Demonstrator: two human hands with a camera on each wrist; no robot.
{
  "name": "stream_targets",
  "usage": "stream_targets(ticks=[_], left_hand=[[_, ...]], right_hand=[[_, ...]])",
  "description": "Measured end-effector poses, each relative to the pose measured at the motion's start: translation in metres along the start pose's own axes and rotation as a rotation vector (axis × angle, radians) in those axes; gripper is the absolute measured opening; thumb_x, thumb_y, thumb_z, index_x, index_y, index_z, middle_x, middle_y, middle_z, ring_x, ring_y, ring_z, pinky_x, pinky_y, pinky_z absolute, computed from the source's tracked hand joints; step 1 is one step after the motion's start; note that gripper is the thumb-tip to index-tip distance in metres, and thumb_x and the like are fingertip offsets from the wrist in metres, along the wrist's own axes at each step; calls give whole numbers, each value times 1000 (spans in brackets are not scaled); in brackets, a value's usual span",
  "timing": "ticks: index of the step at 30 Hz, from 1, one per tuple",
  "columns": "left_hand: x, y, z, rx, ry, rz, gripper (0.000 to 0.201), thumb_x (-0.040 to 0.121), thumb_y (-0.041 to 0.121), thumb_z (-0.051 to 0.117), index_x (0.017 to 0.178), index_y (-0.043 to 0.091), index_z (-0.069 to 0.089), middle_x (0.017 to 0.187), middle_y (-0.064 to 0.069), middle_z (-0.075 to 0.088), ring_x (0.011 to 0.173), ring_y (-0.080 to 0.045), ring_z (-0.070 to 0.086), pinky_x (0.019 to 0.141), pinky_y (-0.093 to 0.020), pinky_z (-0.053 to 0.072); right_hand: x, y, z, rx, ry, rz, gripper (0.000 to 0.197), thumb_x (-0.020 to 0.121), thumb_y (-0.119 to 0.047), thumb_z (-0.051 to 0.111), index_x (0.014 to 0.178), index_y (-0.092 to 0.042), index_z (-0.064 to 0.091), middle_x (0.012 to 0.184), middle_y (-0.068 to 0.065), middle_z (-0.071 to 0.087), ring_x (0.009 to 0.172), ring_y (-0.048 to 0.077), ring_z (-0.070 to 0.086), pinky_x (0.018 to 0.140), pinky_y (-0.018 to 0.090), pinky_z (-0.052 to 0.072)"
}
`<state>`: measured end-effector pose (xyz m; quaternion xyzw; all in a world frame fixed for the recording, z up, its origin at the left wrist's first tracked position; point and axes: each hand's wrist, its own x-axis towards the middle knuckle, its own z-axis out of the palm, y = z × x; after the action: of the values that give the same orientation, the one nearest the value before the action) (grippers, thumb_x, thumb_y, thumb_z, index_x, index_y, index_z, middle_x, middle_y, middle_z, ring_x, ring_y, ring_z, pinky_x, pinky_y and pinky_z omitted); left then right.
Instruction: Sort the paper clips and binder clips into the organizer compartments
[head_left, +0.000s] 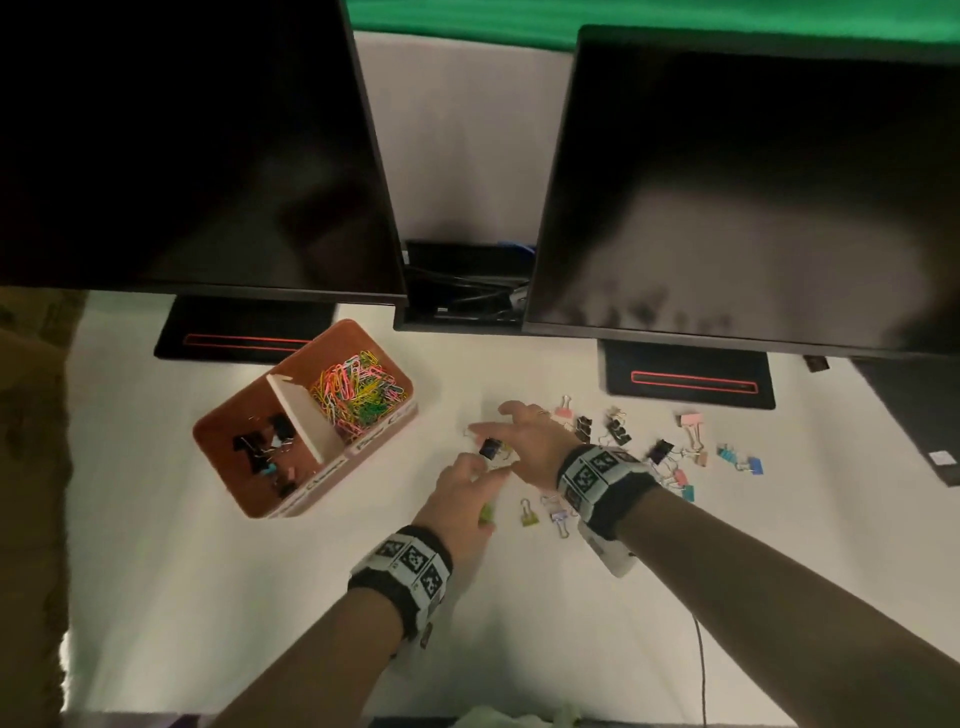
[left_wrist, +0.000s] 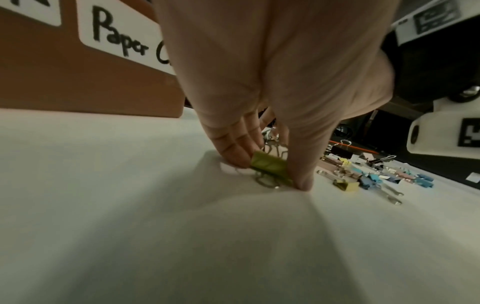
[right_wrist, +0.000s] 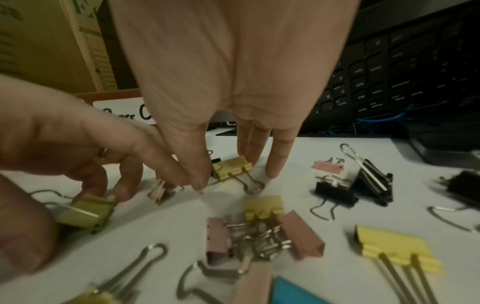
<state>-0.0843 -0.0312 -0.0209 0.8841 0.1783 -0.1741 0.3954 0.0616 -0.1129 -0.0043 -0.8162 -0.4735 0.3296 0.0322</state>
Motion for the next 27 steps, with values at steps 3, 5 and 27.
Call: stream_targets(ticks=[3,5,27], left_hand=[[3,-4,-2,-20,37,-6,49,81,14,64,126,26,48,121,8,35,108,-8,40,104,-23,36],[3,-9,-5,-17,51,-23,41,82,18,63,121,23,53,115,8,37,104,-6,40,99,-18,35],[-49,-26,-57,-273,443,28,18,72,13,76,86,19,67,95,9,57,83,-5,59,78,-16,49]], right_hand=[[6,0,1,-46,-6,-42,75,84,0,53,139,-44,28,143,6,30,127,28,35,102,37,41],[11,-1,1,-48,-20,-74,72,84,-2,54,139,-42,30,142,6,29,126,26,33,102,37,41],[4,-36,2,195,147,-164,19,85,-18,63,103,-15,68,102,7,64,99,25,50,89,29,37]])
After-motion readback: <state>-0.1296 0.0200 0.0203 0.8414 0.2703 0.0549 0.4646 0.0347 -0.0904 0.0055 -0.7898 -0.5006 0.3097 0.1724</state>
